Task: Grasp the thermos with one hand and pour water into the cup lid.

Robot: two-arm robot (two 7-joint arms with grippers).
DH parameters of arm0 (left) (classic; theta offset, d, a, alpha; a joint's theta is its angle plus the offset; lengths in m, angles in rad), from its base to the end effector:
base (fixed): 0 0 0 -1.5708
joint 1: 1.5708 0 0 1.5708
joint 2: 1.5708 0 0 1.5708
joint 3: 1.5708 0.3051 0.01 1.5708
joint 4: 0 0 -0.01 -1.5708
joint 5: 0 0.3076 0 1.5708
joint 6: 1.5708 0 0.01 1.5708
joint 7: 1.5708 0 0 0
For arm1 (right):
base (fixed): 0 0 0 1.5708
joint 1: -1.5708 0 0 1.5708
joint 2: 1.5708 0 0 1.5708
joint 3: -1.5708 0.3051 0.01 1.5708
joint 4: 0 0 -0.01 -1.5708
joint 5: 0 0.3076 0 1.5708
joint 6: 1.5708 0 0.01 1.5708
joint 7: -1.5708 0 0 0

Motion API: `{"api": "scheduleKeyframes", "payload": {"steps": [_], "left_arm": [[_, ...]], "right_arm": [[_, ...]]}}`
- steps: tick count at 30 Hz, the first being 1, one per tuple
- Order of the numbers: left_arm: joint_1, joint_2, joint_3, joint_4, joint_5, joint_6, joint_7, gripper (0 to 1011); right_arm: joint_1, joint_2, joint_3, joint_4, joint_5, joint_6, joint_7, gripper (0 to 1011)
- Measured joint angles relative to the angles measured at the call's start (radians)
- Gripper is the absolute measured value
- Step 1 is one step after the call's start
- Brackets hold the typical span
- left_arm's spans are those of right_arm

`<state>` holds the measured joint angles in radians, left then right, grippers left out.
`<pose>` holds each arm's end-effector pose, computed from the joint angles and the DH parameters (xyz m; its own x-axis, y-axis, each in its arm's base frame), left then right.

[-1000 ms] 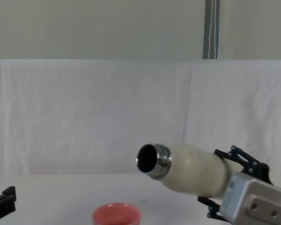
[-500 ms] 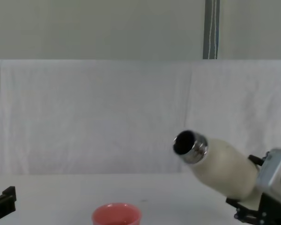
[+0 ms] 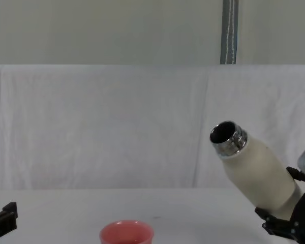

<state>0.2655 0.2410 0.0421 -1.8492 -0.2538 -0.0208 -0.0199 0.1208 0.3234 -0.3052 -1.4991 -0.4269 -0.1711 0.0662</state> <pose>0.2479 0.0413 -0.2994 0.1245 0.9917 -0.0326 -0.9921 0.1240 -0.0176 0.3507 -0.0133 -0.3102 0.2802 -0.6573 0.6996 0.9080 0.4180 0.0291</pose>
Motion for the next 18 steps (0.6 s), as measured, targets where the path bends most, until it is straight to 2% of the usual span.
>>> {"api": "scheduleKeyframes", "payload": {"steps": [9,18], "left_arm": [[0.000,0.000,0.000,0.000,0.000,0.000,0.000,1001],[0.000,0.000,0.000,0.000,0.000,0.000,0.000,1001]], "right_arm": [[-0.019,-0.025,0.044,-0.006,0.077,0.009,0.030,944],[-0.043,-0.066,0.102,-0.014,0.184,0.040,0.059,944]]}}
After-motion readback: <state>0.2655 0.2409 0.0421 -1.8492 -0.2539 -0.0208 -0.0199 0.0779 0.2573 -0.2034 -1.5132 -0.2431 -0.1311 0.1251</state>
